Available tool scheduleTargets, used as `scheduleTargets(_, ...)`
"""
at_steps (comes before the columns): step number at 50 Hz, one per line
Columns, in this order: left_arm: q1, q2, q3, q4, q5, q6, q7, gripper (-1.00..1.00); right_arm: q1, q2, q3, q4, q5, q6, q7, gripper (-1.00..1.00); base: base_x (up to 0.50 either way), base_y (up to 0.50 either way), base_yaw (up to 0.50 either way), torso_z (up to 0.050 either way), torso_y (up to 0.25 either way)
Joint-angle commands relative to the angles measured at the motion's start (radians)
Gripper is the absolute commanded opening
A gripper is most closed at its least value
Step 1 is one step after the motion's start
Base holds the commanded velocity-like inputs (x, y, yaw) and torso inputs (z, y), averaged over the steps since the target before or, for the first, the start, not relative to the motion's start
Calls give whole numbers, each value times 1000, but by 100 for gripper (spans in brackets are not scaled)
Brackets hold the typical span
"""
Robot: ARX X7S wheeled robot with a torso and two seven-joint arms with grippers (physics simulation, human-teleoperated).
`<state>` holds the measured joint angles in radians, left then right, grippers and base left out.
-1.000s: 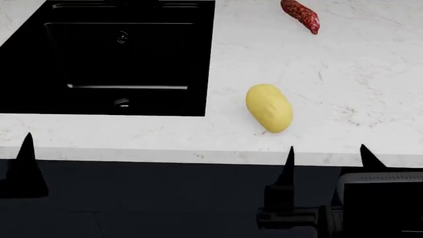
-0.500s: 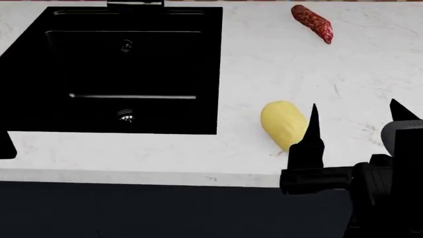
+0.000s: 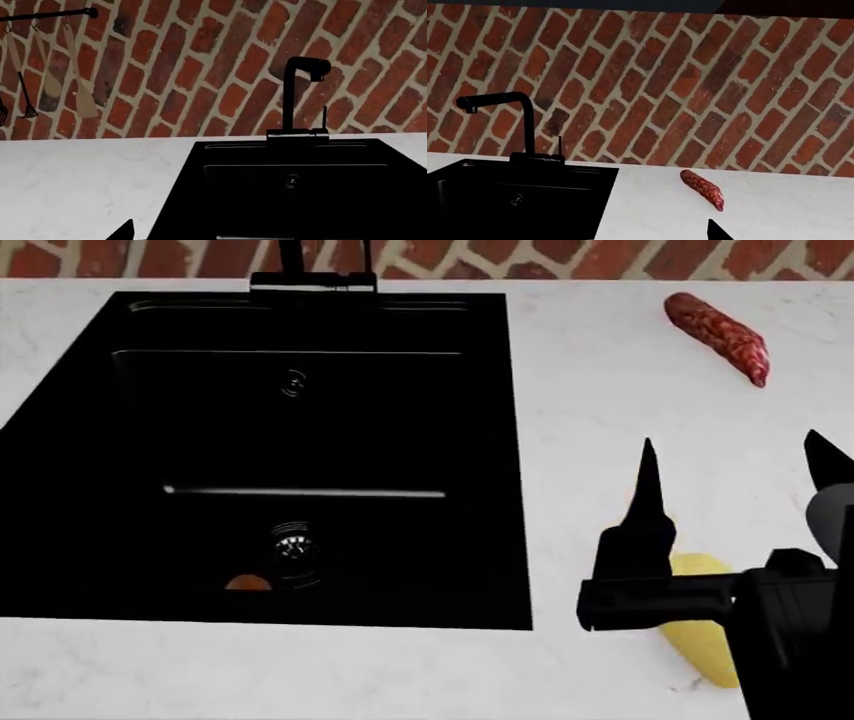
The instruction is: Pick the potato from the counter and place it in the sink
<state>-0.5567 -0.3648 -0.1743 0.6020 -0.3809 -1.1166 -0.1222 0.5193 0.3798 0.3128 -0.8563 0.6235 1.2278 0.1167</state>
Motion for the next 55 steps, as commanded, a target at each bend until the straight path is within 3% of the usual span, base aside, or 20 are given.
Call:
scheduleTargets(1, 11, 1, 11, 3, -4, 15, 4, 100, -12, -2, 28, -10, 19, -6, -3, 100, 395, 188, 0, 0, 0)
scheduleTargets(19, 28, 1, 31, -27, 3, 45, 3, 100, -16, 30, 30, -25, 41, 27, 7, 100, 234, 104, 0, 0, 1)
scheduleTargets(23, 35, -4, 31, -27, 5, 52, 3, 100, 29, 43, 70, -30, 105, 129, 4, 100, 0, 0, 0, 0, 0)
scheduleTargets(26, 37, -6, 29, -30, 5, 54, 3, 100, 127, 61, 144, -37, 200, 295, 3, 100, 0, 0, 0, 0, 0)
scheduleTargets(31, 38, -8, 31, -36, 5, 61, 4, 100, 234, 257, 134, 116, 690, 340, 322, 100, 0, 0, 0, 0, 0)
scheduleTargets(37, 40, -12, 32, -44, 5, 69, 7, 100, 279, 371, 73, 244, 902, 331, 514, 100, 0, 0, 0, 0, 0)
scheduleTargets(55, 56, -16, 38, -56, 10, 90, 3, 100, 398, 563, -151, 381, 998, 303, 517, 100, 0, 0, 0, 0, 0)
